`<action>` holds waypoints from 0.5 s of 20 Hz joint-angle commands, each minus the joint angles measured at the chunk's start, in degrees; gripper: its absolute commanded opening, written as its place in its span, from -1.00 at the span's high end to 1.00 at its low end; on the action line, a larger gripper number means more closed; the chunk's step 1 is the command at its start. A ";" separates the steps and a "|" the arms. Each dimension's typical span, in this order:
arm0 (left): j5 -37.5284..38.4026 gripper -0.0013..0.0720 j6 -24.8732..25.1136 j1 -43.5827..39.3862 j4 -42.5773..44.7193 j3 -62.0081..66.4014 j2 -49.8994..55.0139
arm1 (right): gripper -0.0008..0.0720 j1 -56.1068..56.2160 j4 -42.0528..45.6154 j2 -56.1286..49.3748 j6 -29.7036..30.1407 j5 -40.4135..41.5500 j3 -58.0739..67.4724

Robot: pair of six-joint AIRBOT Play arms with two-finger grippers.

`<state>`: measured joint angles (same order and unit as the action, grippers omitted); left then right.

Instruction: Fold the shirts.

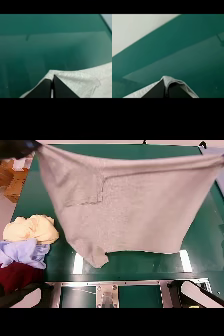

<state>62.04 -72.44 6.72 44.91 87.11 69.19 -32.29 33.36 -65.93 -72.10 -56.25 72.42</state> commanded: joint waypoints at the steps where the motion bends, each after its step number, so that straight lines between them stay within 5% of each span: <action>1: -6.51 0.91 6.34 -1.70 -5.99 -2.95 15.50 | 0.94 4.33 0.39 -13.92 0.83 6.80 -4.81; 5: -16.06 0.91 6.91 -3.43 -7.74 -2.93 29.05 | 0.94 6.21 -3.98 -29.86 0.81 10.14 -0.48; 10: -27.28 0.91 6.34 -3.28 -10.32 -1.18 31.69 | 0.94 6.23 -9.42 -40.79 0.76 8.39 10.64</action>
<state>42.13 -66.26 3.51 36.38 84.88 98.30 -26.35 27.27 -100.55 -71.37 -47.48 77.76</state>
